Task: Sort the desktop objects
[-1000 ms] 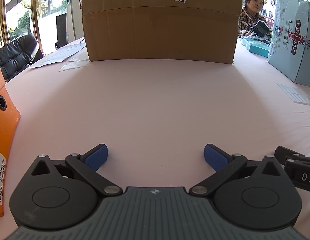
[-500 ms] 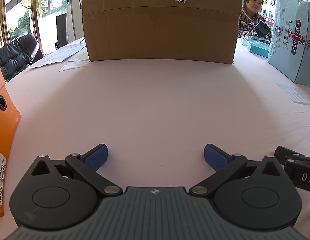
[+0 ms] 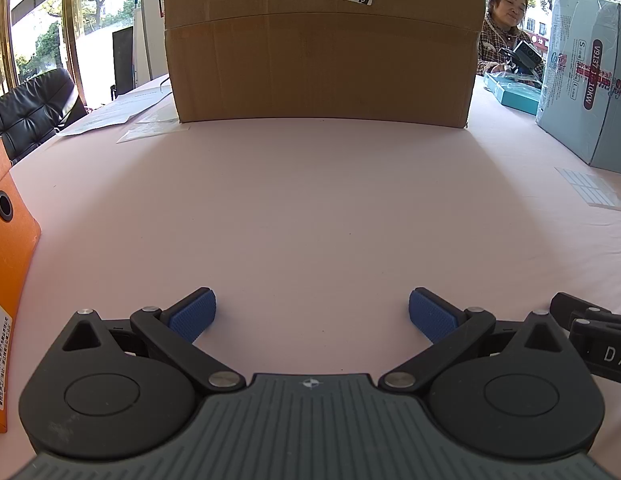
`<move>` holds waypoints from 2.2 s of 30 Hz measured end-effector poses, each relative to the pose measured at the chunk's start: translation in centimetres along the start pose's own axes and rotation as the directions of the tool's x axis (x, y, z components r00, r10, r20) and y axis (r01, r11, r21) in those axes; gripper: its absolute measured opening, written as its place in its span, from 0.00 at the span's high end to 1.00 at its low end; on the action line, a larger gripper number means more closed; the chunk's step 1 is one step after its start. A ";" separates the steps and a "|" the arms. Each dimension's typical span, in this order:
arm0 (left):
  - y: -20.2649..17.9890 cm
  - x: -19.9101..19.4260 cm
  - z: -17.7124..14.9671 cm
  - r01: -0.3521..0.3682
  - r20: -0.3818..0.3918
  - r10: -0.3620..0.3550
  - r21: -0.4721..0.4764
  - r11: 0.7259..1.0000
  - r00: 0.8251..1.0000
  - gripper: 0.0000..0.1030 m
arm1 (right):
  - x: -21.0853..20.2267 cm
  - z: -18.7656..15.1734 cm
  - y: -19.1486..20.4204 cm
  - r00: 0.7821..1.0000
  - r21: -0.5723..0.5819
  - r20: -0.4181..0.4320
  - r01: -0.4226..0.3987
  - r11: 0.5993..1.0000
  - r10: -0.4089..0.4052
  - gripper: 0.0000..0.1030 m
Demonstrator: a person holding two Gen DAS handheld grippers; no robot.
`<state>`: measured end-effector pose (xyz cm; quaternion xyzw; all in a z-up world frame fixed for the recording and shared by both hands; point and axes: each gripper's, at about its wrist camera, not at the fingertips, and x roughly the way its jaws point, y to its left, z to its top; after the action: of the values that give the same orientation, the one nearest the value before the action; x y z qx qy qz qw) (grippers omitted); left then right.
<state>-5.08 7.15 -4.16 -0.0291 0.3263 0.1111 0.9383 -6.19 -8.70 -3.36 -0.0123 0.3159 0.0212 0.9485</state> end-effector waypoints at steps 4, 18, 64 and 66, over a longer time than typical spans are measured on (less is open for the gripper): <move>0.0 0.0 0.0 0.000 0.000 0.000 0.000 1.000 1.000 0.00 | 0.0 0.0 0.0 1.000 0.000 0.000 0.000 1.000 0.000 0.00; -0.1 0.1 0.0 0.000 0.000 0.000 -0.001 1.000 1.000 0.00 | 0.0 0.0 0.0 1.000 0.000 0.000 0.000 1.000 0.000 0.00; -0.1 0.0 0.0 -0.002 0.001 0.002 -0.003 1.000 1.000 0.00 | 0.1 0.0 0.0 1.000 0.000 0.000 -0.001 1.000 0.001 0.00; -0.1 0.0 0.0 -0.002 0.001 0.002 -0.003 1.000 1.000 0.00 | 0.1 0.1 0.0 1.000 0.000 0.000 -0.001 1.000 0.001 0.00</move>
<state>-5.01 7.04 -4.19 -0.0300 0.3257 0.1127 0.9382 -6.05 -8.72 -3.40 -0.0124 0.3160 0.0216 0.9484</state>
